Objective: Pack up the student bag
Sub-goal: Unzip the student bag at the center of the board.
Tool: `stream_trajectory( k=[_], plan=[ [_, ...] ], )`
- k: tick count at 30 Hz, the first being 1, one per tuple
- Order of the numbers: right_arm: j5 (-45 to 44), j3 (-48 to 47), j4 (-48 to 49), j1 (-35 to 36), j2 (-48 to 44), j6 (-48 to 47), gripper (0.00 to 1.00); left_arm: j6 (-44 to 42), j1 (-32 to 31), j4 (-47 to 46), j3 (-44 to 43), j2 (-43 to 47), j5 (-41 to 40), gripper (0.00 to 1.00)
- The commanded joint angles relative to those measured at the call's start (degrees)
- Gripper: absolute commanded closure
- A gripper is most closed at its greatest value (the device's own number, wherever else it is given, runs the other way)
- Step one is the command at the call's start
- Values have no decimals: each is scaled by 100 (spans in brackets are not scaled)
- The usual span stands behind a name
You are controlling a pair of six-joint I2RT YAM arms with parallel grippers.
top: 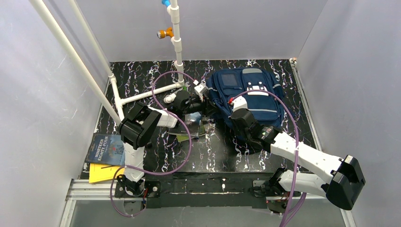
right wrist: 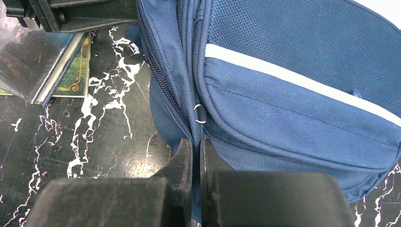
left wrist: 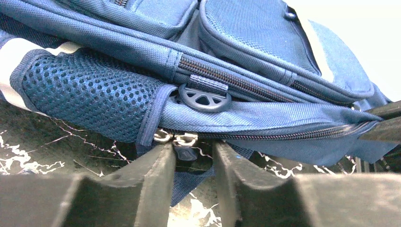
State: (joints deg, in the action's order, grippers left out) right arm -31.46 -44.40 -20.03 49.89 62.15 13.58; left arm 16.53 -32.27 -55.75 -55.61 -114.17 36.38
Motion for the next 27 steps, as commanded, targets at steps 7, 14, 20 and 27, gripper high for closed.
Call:
stream_trajectory(
  k=[7,14,20,27],
  plan=[
    [-87,-310,641,-23,-201,254,99,302,-12,-242,-13,89,76,96],
    [-244,-258,518,-23,-49,117,99,838,2,1064,101,875,-139,100],
    [-355,-98,631,-19,14,74,99,1824,-3,3146,-654,1072,1116,100],
    [-294,-323,1080,-23,658,48,99,2653,-202,3160,-630,1144,2120,100]
  ],
)
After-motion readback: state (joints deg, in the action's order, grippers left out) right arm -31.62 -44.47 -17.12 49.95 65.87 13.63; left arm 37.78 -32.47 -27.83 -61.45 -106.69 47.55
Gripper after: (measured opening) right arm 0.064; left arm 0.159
